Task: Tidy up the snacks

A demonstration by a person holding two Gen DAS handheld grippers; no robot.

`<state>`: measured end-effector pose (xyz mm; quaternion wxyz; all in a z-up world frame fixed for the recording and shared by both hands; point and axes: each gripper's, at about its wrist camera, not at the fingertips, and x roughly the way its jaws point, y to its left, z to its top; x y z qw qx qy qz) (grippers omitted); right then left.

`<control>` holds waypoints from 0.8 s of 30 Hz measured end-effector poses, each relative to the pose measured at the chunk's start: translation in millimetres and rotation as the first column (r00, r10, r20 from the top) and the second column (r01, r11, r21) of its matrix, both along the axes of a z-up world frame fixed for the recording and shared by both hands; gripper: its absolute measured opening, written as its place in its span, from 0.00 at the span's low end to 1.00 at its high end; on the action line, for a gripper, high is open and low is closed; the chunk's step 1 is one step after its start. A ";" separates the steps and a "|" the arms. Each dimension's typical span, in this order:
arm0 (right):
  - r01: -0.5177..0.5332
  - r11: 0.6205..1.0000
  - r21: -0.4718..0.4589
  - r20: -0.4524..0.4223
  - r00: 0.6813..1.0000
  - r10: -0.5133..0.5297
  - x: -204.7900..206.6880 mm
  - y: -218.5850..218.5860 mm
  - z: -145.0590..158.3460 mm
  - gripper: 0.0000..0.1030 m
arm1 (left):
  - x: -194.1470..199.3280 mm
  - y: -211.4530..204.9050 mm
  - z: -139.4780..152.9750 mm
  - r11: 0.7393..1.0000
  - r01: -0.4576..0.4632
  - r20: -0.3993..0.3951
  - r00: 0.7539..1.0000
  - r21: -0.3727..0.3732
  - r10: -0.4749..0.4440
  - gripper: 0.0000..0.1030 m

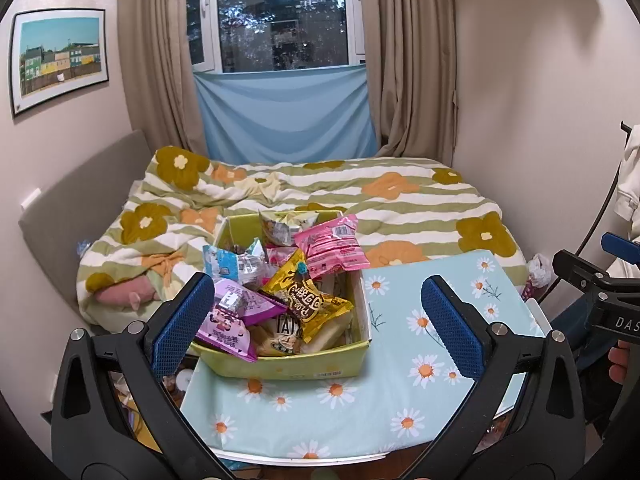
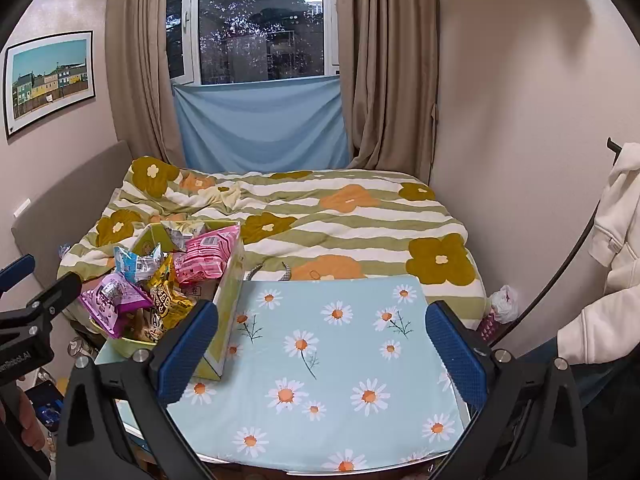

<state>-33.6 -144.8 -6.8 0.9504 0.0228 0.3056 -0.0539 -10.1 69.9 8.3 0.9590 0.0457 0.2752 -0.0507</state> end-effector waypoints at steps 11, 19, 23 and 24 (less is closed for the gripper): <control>0.002 1.000 0.001 -0.002 1.000 -0.002 -0.1 0.3 0.0 1.00 | -0.7 0.2 0.7 1.000 0.001 0.002 1.000 0.001 -0.001 1.00; 0.001 1.000 0.002 -0.003 1.000 -0.001 0.3 -0.4 0.1 1.00 | 0.4 0.1 3.1 1.000 0.002 -0.002 1.000 0.000 -0.002 1.00; 0.001 1.000 0.004 -0.005 1.000 -0.001 0.6 -1.1 0.1 1.00 | 3.0 -0.4 1.8 1.000 0.007 -0.011 1.000 0.003 -0.007 1.00; 0.000 1.000 0.004 -0.005 1.000 0.000 0.7 -1.4 0.3 1.00 | 3.0 0.5 1.1 1.000 0.008 -0.011 1.000 0.003 -0.008 1.00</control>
